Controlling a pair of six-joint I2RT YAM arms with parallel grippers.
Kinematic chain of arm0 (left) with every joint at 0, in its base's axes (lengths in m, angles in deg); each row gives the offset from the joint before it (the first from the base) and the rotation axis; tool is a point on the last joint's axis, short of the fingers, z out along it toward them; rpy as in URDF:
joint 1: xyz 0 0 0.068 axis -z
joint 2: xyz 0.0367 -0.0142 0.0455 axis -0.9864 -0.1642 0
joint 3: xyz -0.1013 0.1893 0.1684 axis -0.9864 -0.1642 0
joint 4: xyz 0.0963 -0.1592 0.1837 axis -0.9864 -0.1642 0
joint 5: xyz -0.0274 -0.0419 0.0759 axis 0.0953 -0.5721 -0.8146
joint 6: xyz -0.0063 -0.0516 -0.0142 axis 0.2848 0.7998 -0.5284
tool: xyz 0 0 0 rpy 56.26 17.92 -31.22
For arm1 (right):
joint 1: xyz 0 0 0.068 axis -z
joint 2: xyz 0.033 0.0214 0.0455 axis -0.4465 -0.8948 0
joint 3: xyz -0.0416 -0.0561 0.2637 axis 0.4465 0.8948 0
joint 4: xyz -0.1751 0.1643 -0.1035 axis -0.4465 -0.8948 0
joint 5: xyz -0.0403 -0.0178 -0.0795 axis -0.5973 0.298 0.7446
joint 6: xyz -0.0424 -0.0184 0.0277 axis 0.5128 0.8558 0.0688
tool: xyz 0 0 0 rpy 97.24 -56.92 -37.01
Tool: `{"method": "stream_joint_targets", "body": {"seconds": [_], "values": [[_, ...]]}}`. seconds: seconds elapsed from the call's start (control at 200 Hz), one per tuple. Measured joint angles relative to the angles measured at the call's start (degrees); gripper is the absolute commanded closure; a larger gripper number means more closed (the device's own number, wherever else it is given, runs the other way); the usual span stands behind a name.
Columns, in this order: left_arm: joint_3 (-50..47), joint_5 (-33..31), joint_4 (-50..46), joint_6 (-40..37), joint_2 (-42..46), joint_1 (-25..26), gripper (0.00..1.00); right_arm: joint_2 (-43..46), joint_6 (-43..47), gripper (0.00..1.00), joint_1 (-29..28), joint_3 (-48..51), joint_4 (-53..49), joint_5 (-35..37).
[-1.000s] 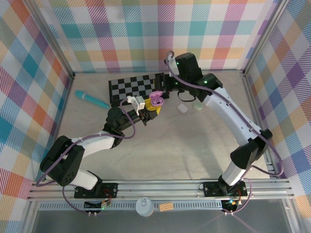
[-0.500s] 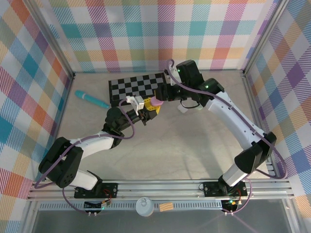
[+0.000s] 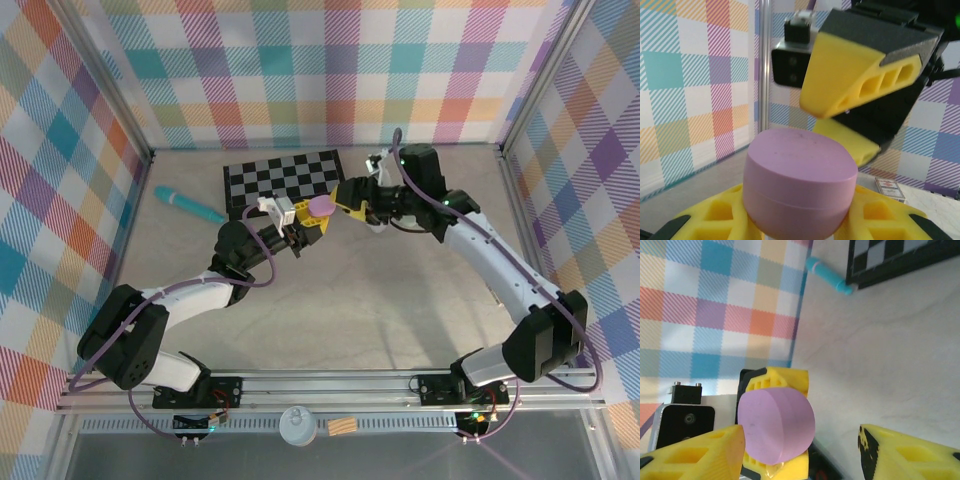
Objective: Insert wireless bluetooth earbuds into charging case
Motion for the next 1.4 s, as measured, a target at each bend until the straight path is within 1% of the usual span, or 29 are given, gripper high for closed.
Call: {"method": "stream_joint_targets", "body": {"seconds": [0.105, 0.155, 0.32, 0.415, 0.555, 0.625, 0.66, 0.695, 0.725, 0.755, 0.795, 0.845, 0.9, 0.95, 0.985, 1.04, 1.225, 1.4], "values": [[0.00, -0.20, 0.59, 0.46, 0.00, 0.00, 0.78, -0.92, -5.62, 0.41, 0.00, 1.31, 5.49, -4.70], [0.00, -0.37, 1.03, 0.72, 0.00, 0.00, 0.78, -1.05, -7.87, 0.44, 0.00, 1.79, 8.44, -6.43], [0.11, -0.42, 2.99, 1.68, 0.00, 0.04, 0.78, -2.01, -14.01, 0.49, 0.00, 2.84, 15.15, -10.32], [0.09, -0.44, 3.39, 2.21, -0.02, 0.04, 0.78, -3.21, -16.15, 0.55, 0.00, 2.84, 17.29, -11.52], [0.09, -0.57, 3.78, 3.04, -0.02, 0.04, 0.78, -4.28, -17.49, 0.71, 0.02, 2.84, 18.71, -12.52], [0.09, -0.85, 4.13, 3.26, -0.04, 0.04, 0.77, -4.37, -17.62, 0.77, 0.11, 2.84, 19.43, -12.83], [0.09, -0.98, 4.33, 3.30, -0.04, 0.04, 0.77, -4.37, -17.59, 0.78, 0.13, 2.84, 19.56, -12.83], [0.09, -1.03, 4.37, 3.28, -0.04, 0.04, 0.75, -4.37, -17.68, 0.79, 0.13, 2.84, 19.65, -12.81], [0.09, -1.09, 4.35, 3.28, -0.04, 0.04, 0.70, -4.37, -17.64, 0.79, 0.13, 2.84, 19.63, -12.79], [0.09, -1.22, 4.35, 3.19, -0.04, 0.04, 0.56, -4.37, -17.62, 0.79, 0.13, 2.84, 19.63, -12.74], [0.09, -1.46, 4.28, 2.69, -0.02, 0.04, 0.40, -4.37, -17.53, 0.79, 0.13, 2.86, 19.54, -12.59], [0.09, -1.64, 3.89, 2.38, 0.02, 0.04, 0.24, -4.37, -17.29, 0.79, 0.22, 2.93, 19.28, -11.89], [-0.02, -2.03, 2.12, 1.05, 0.50, 0.09, 0.11, -4.22, -16.81, 0.79, 0.50, 3.32, 18.93, -10.95], [-0.31, -2.10, -0.46, 0.22, 1.40, 0.13, 0.03, -3.87, -16.02, 0.79, 0.87, 4.11, 18.40, -9.81], [-0.76, -2.23, -2.78, -0.87, 2.47, 0.20, 0.00, -3.43, -15.28, 0.80, 1.42, 4.87, 17.66, -8.74], [-1.90, -2.64, -6.45, -2.95, 4.57, 0.33, 0.00, -2.67, -13.68, 0.82, 2.58, 6.29, 16.28, -6.58], [-4.11, -4.94, -22.45, -10.58, 12.24, 1.11, 0.00, -1.84, -8.85, 0.81, 5.68, 12.15, 13.55, 0.15], [-4.11, -5.57, -35.69, -16.57, 16.13, 2.45, 0.00, -3.43, -5.49, 0.80, 6.16, 17.81, 12.98, 4.90]]}}
